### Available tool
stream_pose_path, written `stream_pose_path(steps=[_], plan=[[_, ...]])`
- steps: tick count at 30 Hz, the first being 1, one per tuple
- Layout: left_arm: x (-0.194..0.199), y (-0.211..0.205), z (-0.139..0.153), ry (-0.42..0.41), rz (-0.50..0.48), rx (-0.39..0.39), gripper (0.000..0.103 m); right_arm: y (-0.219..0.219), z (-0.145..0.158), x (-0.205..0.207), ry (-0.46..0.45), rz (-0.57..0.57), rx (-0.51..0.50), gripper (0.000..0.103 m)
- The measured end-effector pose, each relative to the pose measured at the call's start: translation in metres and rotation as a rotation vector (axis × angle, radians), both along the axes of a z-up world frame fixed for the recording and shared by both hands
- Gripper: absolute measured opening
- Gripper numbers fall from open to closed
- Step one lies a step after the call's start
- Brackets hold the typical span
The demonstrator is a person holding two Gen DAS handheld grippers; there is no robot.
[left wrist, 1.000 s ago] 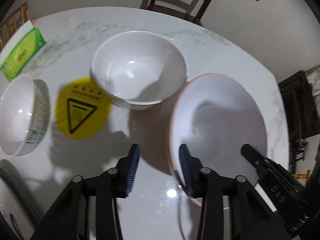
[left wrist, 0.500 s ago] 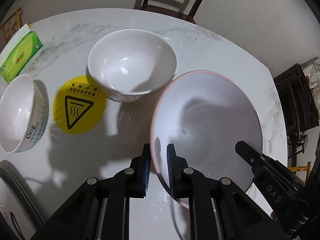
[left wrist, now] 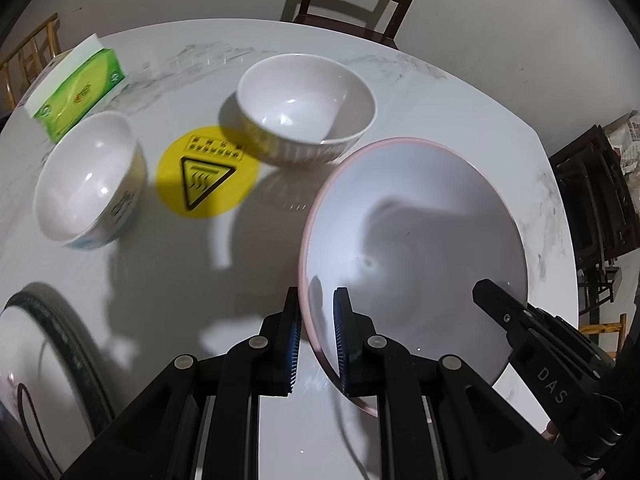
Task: Organize plates and bowls
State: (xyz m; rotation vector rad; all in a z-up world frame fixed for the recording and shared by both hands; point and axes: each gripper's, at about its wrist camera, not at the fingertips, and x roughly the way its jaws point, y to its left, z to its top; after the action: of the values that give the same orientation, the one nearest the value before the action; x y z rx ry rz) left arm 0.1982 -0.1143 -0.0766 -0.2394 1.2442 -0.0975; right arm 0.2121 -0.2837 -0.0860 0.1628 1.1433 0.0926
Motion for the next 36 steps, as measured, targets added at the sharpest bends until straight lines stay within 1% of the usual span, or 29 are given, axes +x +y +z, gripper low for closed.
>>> stream_pose_path(steps=[9, 22, 28, 36], plan=[[-0.037, 0.019, 0.01, -0.01, 0.025, 0.006, 0.013, 0.019, 0.007, -0.033, 0.002, 0.033, 0.005, 0.014], [-0.095, 0.048, 0.016, -0.009, 0.055, 0.016, 0.013, 0.048, 0.004, -0.083, 0.019, 0.066, 0.021, 0.014], [-0.116, 0.059, 0.013, -0.002, 0.058, 0.001, 0.013, 0.058, 0.005, -0.106, 0.01, 0.069, 0.009, 0.014], [-0.137, 0.062, 0.004, 0.008, 0.048, 0.001, 0.013, 0.064, -0.007, -0.126, 0.038, 0.06, 0.011, 0.014]])
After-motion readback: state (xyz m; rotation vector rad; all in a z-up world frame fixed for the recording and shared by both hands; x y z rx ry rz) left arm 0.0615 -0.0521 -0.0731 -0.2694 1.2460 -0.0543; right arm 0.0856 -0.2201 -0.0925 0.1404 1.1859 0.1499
